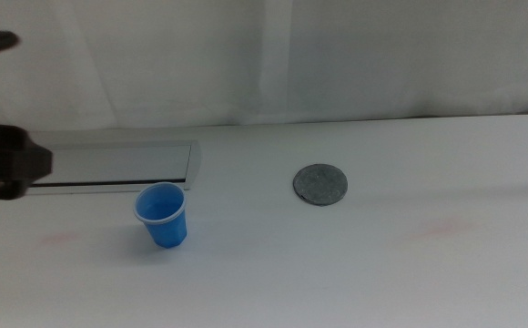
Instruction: Place an empty cup on a cup mat.
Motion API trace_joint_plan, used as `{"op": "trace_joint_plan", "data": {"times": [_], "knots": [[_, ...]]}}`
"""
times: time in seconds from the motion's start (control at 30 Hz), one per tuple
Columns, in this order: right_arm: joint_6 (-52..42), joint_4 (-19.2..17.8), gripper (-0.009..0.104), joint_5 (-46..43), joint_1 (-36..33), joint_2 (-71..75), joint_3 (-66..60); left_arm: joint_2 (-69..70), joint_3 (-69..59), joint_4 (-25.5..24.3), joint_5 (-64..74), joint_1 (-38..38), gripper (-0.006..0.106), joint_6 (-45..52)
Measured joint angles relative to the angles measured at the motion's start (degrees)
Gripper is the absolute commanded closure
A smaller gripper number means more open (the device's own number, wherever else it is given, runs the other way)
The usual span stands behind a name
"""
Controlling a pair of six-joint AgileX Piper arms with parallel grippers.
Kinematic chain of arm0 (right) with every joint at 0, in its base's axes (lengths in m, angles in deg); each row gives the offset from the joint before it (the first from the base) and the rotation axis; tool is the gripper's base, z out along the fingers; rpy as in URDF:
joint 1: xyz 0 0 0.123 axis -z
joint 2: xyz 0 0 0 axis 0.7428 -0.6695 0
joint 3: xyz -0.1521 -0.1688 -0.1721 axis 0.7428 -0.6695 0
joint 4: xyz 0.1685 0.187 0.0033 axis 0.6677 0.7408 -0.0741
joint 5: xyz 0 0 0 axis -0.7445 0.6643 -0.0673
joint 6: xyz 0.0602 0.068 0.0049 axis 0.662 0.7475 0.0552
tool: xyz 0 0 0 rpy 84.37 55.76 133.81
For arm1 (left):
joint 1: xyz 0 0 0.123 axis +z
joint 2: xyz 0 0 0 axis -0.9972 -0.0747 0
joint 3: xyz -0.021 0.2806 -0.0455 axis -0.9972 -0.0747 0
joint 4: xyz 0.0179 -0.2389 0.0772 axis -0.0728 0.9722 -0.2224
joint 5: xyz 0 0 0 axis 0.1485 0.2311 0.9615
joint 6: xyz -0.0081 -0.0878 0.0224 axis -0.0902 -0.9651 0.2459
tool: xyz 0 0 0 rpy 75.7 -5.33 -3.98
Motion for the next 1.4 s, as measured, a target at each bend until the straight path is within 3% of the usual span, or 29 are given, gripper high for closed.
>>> {"op": "trace_joint_plan", "data": {"times": [0.3, 0.7, 0.93, 1.13, 1.4], "knots": [[0.00, 0.00, 0.098, 0.00, 0.00, 0.00, 0.00, -15.19, 0.00, 10.98, -5.84, 0.00, 0.009, 7.45], [0.00, 0.00, 0.098, 0.00, 0.00, 0.00, 0.00, -28.25, 1.00, 16.83, -10.37, 0.00, 0.009, 12.42], [0.00, 0.00, 0.098, 0.00, 0.00, 0.00, 0.00, -34.32, 5.14, 17.34, -10.77, -3.13, 0.009, 12.61], [0.00, 0.00, 0.098, 0.00, 0.00, 0.00, 0.00, -39.06, 5.52, 14.07, -10.77, -3.64, 0.009, 9.62], [0.00, 0.00, 0.098, 0.00, 0.00, 0.00, 0.00, -41.38, 5.52, 13.20, -13.04, -3.64, 0.009, 8.47]]}}
